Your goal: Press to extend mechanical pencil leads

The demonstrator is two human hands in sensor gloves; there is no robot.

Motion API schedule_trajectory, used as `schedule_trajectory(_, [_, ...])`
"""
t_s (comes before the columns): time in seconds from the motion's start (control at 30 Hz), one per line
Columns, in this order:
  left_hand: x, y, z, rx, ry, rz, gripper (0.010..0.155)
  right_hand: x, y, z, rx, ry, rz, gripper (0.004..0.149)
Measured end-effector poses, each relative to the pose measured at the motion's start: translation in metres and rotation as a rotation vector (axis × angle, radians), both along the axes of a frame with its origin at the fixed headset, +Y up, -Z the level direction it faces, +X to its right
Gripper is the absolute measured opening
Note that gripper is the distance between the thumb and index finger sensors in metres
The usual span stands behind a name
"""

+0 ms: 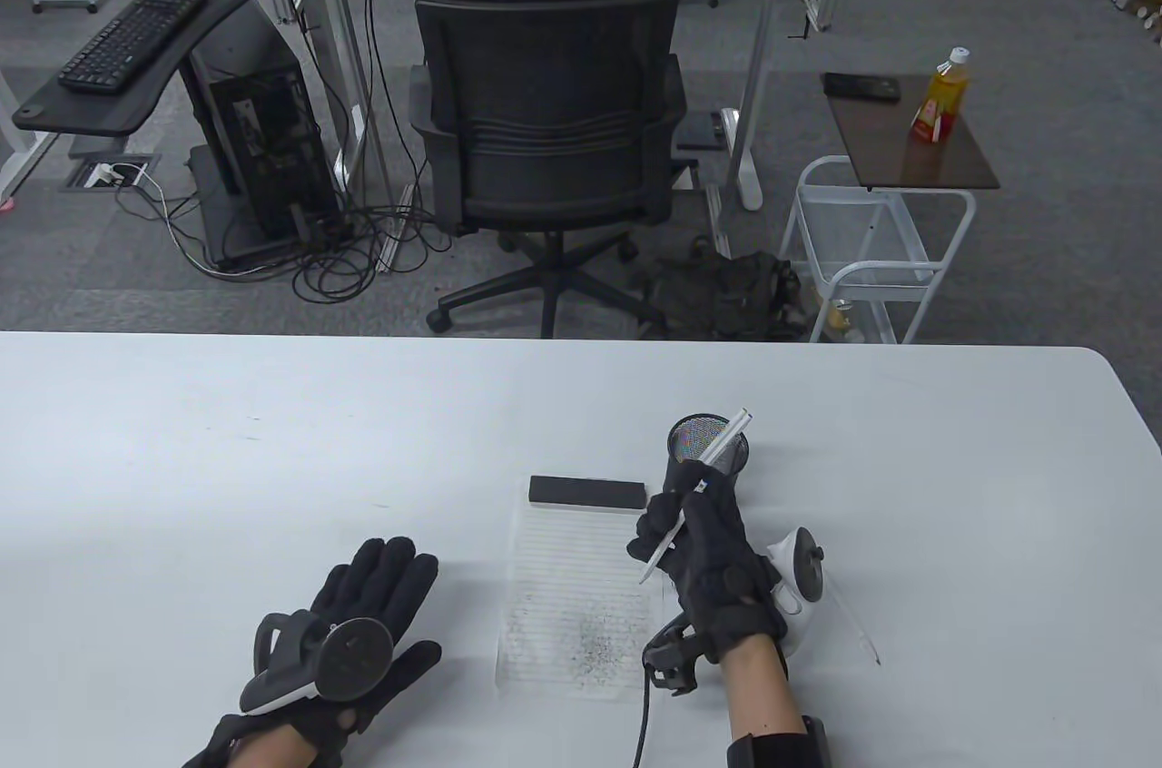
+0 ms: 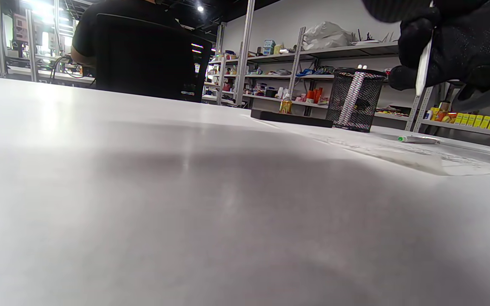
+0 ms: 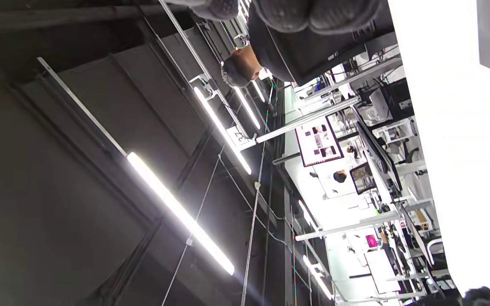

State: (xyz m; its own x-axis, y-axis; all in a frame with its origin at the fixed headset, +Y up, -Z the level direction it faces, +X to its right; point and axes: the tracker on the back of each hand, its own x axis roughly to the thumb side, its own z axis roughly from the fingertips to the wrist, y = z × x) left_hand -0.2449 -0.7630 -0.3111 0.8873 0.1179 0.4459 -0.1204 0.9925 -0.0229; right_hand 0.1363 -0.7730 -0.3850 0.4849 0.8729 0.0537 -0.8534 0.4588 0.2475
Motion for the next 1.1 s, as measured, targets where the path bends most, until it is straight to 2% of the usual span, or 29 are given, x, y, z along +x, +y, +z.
schedule_trajectory(0.17, [0.001, 0.001, 0.0, 0.01, -0.003, 0.003, 0.086, -0.004, -0.011, 0.002, 0.009, -0.05, -0.011, 0.062])
schedule_trajectory(0.27, [0.001, 0.001, 0.0, 0.011, -0.003, 0.005, 0.086, -0.004, -0.017, 0.002, -0.005, -0.093, -0.111, 0.068])
schedule_trajectory(0.37, [0.002, 0.001, 0.0, 0.007, -0.006, 0.001, 0.086, -0.002, -0.019, 0.003, 0.001, -0.123, -0.167, 0.068])
schedule_trajectory(0.6, [0.003, 0.0, 0.001, 0.004, -0.008, -0.004, 0.086, 0.002, -0.019, 0.004, 0.002, -0.155, -0.193, 0.056])
schedule_trajectory(0.73, [0.003, 0.0, 0.001, 0.005, -0.007, -0.001, 0.086, 0.0, -0.017, 0.002, 0.038, -0.091, -0.253, 0.061])
schedule_trajectory(0.83, [0.003, 0.0, 0.001, 0.003, -0.006, -0.004, 0.087, -0.001, -0.016, 0.002, 0.05, -0.114, -0.228, 0.069])
schedule_trajectory(1.0, [0.004, 0.001, 0.001, 0.004, -0.006, -0.004, 0.086, 0.0, -0.016, 0.002, 0.058, -0.101, -0.241, 0.056])
schedule_trajectory(1.1, [0.004, 0.001, 0.001, 0.006, -0.006, 0.002, 0.087, -0.001, -0.017, 0.002, 0.069, -0.136, -0.245, 0.058])
